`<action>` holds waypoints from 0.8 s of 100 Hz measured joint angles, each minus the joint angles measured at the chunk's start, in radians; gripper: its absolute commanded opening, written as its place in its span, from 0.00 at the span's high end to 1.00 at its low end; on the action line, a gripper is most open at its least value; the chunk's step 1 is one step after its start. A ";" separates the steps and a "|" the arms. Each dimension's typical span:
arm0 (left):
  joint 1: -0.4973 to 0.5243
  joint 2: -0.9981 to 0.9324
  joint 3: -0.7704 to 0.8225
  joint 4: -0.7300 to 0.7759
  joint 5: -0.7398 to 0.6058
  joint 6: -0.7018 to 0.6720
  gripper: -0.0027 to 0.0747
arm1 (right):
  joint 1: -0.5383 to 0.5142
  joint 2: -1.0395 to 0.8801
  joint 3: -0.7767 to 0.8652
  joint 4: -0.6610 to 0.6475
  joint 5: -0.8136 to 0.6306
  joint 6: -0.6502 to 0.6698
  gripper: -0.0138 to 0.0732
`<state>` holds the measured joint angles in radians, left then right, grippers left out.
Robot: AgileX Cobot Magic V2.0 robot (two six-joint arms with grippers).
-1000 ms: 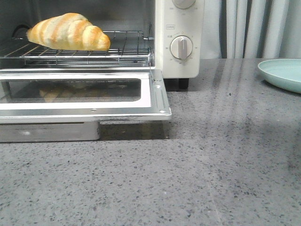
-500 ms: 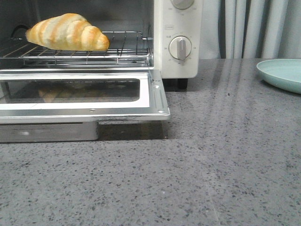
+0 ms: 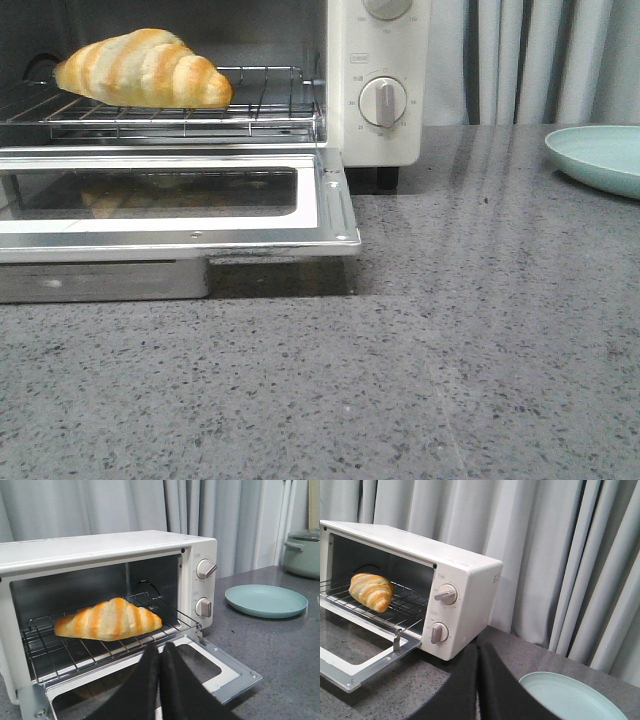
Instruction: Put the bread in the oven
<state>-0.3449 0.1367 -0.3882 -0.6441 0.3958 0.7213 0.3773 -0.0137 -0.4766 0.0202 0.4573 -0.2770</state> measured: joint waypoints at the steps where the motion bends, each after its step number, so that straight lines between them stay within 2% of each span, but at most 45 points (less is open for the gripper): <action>1: 0.000 0.000 0.000 0.000 0.000 0.000 0.99 | 0.000 0.000 0.000 0.000 0.000 0.000 0.90; 30: 0.000 0.000 0.001 0.003 0.002 0.000 0.99 | 0.000 0.000 0.000 -0.002 0.000 0.000 0.90; 37: 0.000 -0.002 0.001 0.055 0.004 0.000 0.99 | 0.000 0.000 0.000 -0.002 0.000 0.000 0.90; 46: 0.000 -0.019 0.005 0.202 0.006 -0.016 0.99 | 0.000 0.000 0.000 -0.002 0.000 0.000 0.90; 61: 0.000 -0.119 0.085 0.436 -0.004 -0.206 0.99 | 0.000 0.000 0.000 -0.002 0.000 0.000 0.90; 80: 0.037 -0.140 0.238 0.504 -0.041 -0.372 0.99 | 0.000 -0.002 0.000 -0.002 0.002 0.000 0.90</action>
<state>-0.3075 -0.0036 -0.1502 -0.1397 0.3543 0.3493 0.3773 -0.0153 -0.4766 0.0178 0.4594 -0.2770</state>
